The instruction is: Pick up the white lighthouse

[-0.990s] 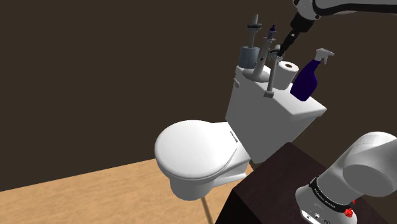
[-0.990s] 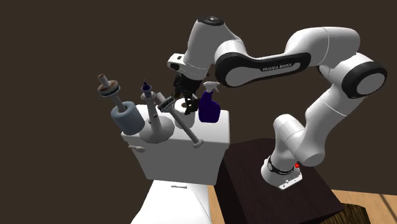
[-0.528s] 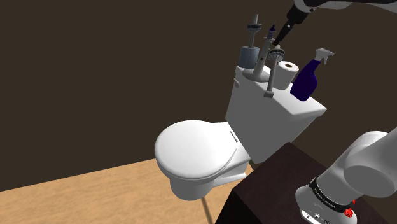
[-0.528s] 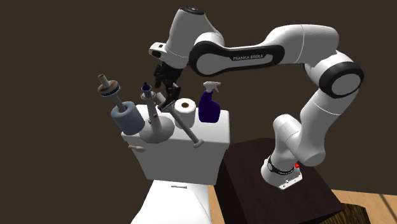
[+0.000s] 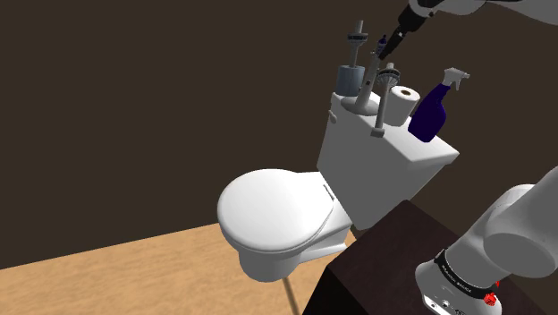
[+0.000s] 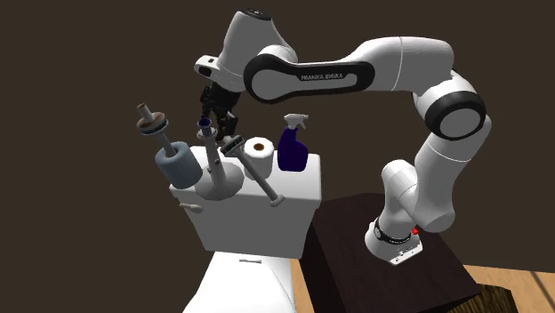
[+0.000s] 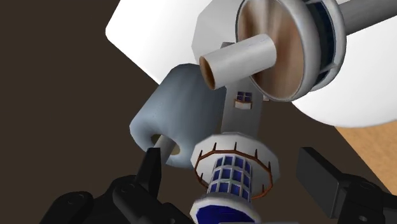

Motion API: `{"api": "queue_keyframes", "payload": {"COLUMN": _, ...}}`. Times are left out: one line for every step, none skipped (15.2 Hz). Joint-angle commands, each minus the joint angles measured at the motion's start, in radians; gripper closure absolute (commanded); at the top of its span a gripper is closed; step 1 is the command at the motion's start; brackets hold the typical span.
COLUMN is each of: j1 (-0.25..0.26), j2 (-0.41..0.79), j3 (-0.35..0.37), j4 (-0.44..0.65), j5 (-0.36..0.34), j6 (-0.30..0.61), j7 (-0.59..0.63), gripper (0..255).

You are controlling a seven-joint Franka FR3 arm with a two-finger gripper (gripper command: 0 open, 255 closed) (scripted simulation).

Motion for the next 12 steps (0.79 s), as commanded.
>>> {"api": "queue_keyframes", "payload": {"j1": 0.0, "j2": -0.001, "j3": -0.001, "j4": -0.027, "j5": 0.001, "j6": 0.026, "j7": -0.004, "gripper": 0}}
{"api": "queue_keyframes", "payload": {"j1": 0.0, "j2": -0.003, "j3": -0.001, "j4": -0.042, "j5": 0.001, "j6": 0.04, "j7": -0.004, "gripper": 0}}
{"api": "queue_keyframes", "payload": {"j1": 0.0, "j2": -0.005, "j3": 0.0, "j4": -0.065, "j5": 0.001, "j6": 0.061, "j7": -0.006, "gripper": 0}}
{"api": "queue_keyframes", "payload": {"j1": 0.0, "j2": -0.005, "j3": 0.0, "j4": -0.065, "j5": 0.001, "j6": 0.061, "j7": -0.006, "gripper": 0}}
{"api": "queue_keyframes", "payload": {"j1": 0.0, "j2": -0.005, "j3": 0.0, "j4": -0.065, "j5": 0.001, "j6": 0.061, "j7": -0.006, "gripper": 0}}
{"api": "queue_keyframes", "payload": {"j1": 0.0, "j2": -0.007, "j3": 0.001, "j4": -0.066, "j5": -0.001, "j6": 0.061, "j7": -0.003, "gripper": 255}}
{"api": "queue_keyframes", "payload": {"j1": 0.0, "j2": -0.007, "j3": 0.001, "j4": -0.066, "j5": -0.001, "j6": 0.06, "j7": -0.002, "gripper": 255}}
{"api": "queue_keyframes", "payload": {"j1": 0.0, "j2": -0.007, "j3": 0.001, "j4": -0.066, "j5": -0.001, "j6": 0.061, "j7": -0.003, "gripper": 255}}
{"api": "queue_keyframes", "payload": {"j1": 0.0, "j2": -0.007, "j3": 0.001, "j4": -0.066, "j5": -0.001, "j6": 0.06, "j7": -0.003, "gripper": 255}}
{"api": "queue_keyframes", "payload": {"j1": 0.0, "j2": -0.007, "j3": 0.001, "j4": -0.065, "j5": -0.001, "j6": 0.06, "j7": -0.003, "gripper": 255}}
{"api": "queue_keyframes", "payload": {"j1": 0.0, "j2": -0.007, "j3": 0.001, "j4": -0.066, "j5": -0.001, "j6": 0.06, "j7": -0.003, "gripper": 255}}
{"api": "queue_keyframes", "payload": {"j1": 0.0, "j2": -0.007, "j3": 0.001, "j4": -0.065, "j5": -0.001, "j6": 0.06, "j7": -0.003, "gripper": 255}}
